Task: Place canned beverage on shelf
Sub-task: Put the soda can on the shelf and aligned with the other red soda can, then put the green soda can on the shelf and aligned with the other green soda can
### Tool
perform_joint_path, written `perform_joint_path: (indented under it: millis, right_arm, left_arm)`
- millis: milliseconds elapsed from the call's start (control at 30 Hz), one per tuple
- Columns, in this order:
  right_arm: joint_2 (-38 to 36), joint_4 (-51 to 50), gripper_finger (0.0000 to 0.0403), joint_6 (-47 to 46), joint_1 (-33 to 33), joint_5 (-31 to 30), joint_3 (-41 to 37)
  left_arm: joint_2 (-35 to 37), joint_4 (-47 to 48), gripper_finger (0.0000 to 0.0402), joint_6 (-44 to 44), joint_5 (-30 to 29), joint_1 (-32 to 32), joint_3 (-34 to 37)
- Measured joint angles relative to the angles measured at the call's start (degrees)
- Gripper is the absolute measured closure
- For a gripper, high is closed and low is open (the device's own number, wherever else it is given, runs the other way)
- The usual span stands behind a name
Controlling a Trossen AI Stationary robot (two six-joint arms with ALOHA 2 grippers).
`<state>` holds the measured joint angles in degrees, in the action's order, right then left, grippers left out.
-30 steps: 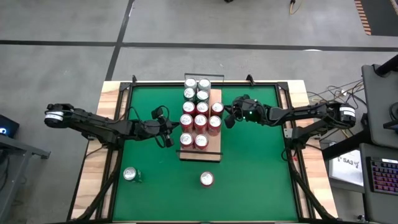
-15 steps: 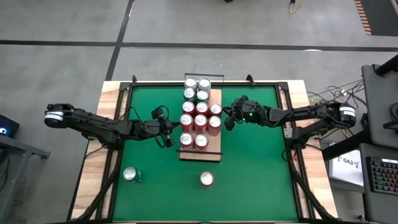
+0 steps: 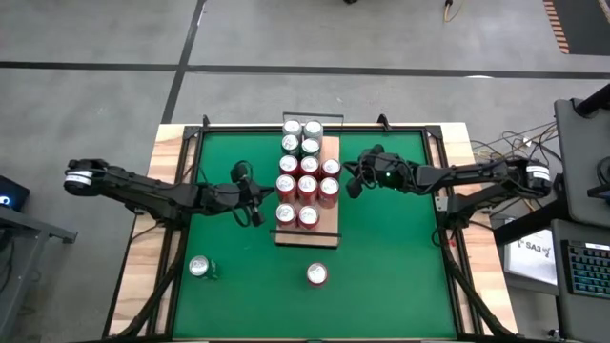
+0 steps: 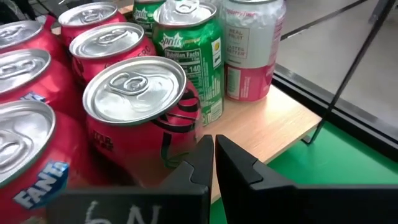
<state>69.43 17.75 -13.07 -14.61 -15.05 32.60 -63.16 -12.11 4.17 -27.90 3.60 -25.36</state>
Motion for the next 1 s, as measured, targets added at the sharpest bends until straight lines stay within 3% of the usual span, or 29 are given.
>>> perform_joint_path:
  millis: [267, 567, 800, 1000]
  right_arm:
    - [-7.04, -4.37, 0.0394, -2.38, 1.35, -0.01, 0.0]
    - [-15.39, -4.19, 0.0394, -3.47, 7.48, -0.02, 0.0]
    - [-17.75, -0.49, 0.0394, -3.48, 15.4, -0.01, 0.0]
    - [-17.68, 3.05, 0.0394, -3.25, 21.74, 0.0, 0.64]
  left_arm:
    - [6.4, 0.78, 0.0402, 3.32, 0.04, 4.48, 0.0]
    - [12.58, 0.61, 0.0402, 6.39, 0.0, 13.02, 0.0]
    - [10.69, 1.09, 0.0402, 7.92, -1.78, 19.11, -3.55]
    - [6.36, 12.2, 0.0402, 7.71, -5.95, 24.01, -12.44]
